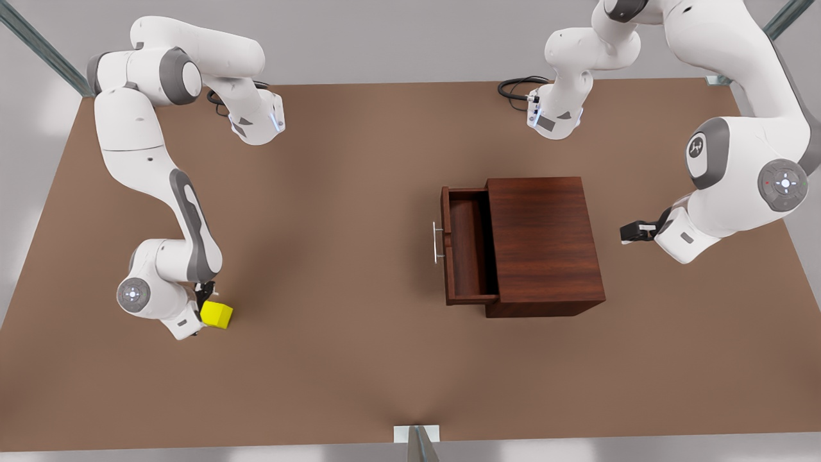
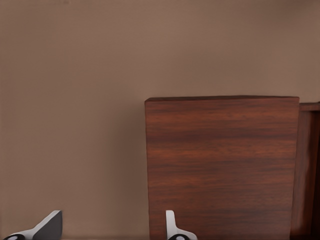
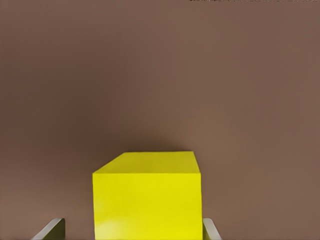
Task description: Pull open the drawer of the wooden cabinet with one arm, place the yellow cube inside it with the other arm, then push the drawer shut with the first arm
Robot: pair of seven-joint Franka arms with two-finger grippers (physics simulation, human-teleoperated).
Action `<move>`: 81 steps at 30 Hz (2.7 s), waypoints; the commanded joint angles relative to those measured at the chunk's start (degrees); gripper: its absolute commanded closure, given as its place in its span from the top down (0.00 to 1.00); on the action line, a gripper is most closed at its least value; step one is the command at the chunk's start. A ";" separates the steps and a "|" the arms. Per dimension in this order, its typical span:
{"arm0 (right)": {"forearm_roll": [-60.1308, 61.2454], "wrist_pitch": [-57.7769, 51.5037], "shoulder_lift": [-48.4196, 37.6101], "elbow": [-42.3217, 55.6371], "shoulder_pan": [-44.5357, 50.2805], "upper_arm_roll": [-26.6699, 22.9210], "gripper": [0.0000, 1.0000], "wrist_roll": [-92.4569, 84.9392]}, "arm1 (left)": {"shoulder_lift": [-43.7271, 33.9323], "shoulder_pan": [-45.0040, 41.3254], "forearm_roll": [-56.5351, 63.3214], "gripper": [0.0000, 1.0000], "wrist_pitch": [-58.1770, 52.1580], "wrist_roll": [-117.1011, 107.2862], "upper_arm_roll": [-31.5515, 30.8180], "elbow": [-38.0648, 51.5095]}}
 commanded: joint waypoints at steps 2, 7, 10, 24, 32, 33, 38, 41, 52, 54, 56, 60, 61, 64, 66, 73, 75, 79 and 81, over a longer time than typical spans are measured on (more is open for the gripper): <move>0.23 2.19 0.07 0.03 0.10 0.14 1.00 -3.31 | -0.06 0.01 0.10 1.00 -0.02 1.36 -0.04 0.02; 0.14 3.16 0.86 0.74 0.19 0.14 1.00 -3.31 | -0.06 0.01 0.10 1.00 -0.02 1.36 -0.04 0.02; -0.21 3.60 1.39 1.00 -0.25 0.14 1.00 -3.31 | -0.06 0.01 0.19 1.00 -0.02 1.36 0.05 -0.06; -0.12 4.48 2.27 1.00 -0.69 0.14 0.47 -3.93 | -0.06 0.01 0.19 1.00 -0.02 1.36 -0.04 -0.06; 2.86 -6.15 -3.18 3.90 0.28 4.89 0.48 -1.64 | -0.06 0.01 0.19 1.00 -0.02 1.36 0.05 -0.06; 3.30 -7.47 -3.79 4.51 1.42 4.80 0.49 -0.68 | -0.06 0.01 0.19 1.00 -0.02 1.36 -0.04 -0.06; 6.64 -18.11 -4.14 13.21 6.34 4.80 0.49 8.90 | -0.06 0.01 0.19 1.00 -0.02 1.36 -0.04 -0.06; 6.73 -22.68 -4.14 18.22 10.03 5.06 0.50 16.72 | -0.06 0.01 0.19 1.00 -0.02 1.36 0.05 -0.06; 8.75 -26.28 -4.06 25.08 17.77 12.09 0.51 37.46 | -0.06 0.01 0.19 1.00 -0.02 1.36 0.05 -0.06; 8.75 -27.07 -3.88 27.62 18.38 14.28 0.51 40.97 | -0.06 0.01 0.28 1.00 -0.02 1.45 -0.04 -0.06; 8.67 -26.90 -3.79 28.59 21.28 14.38 0.51 46.25 | -0.06 0.10 0.28 1.00 -0.02 1.54 0.05 -0.06; 8.67 -26.20 -3.18 30.71 25.68 14.29 0.51 55.48 | -0.15 0.10 0.19 1.00 -0.20 1.71 0.05 -0.06; 8.67 -26.11 -3.09 31.23 26.99 14.20 0.51 56.19 | -0.06 0.10 0.19 1.00 -0.20 1.71 0.05 -0.06; 8.58 -25.93 -0.89 33.26 30.95 13.77 0.51 57.60 | -0.15 0.19 0.28 1.00 -0.11 1.71 0.05 0.02; 8.58 -25.76 -0.01 34.93 33.59 13.59 0.51 57.68 | -0.06 0.28 0.28 1.00 -0.11 1.80 0.05 0.02; 8.58 -23.21 1.57 36.68 40.88 12.44 0.51 60.32 | -0.15 0.10 0.37 1.00 -0.20 1.36 -0.04 -0.06; 8.58 -20.05 2.62 36.68 42.82 12.09 0.51 60.67 | -0.33 0.37 0.02 1.00 -0.37 1.28 0.05 -0.06; 8.58 -16.35 5.08 36.86 49.14 7.52 0.50 61.99 | 0.38 0.10 0.28 1.00 -0.02 1.36 -0.04 0.11; 8.58 -16.18 7.81 39.76 50.11 7.26 0.50 63.48 | 0.47 0.10 0.19 1.00 0.07 1.36 -0.04 0.11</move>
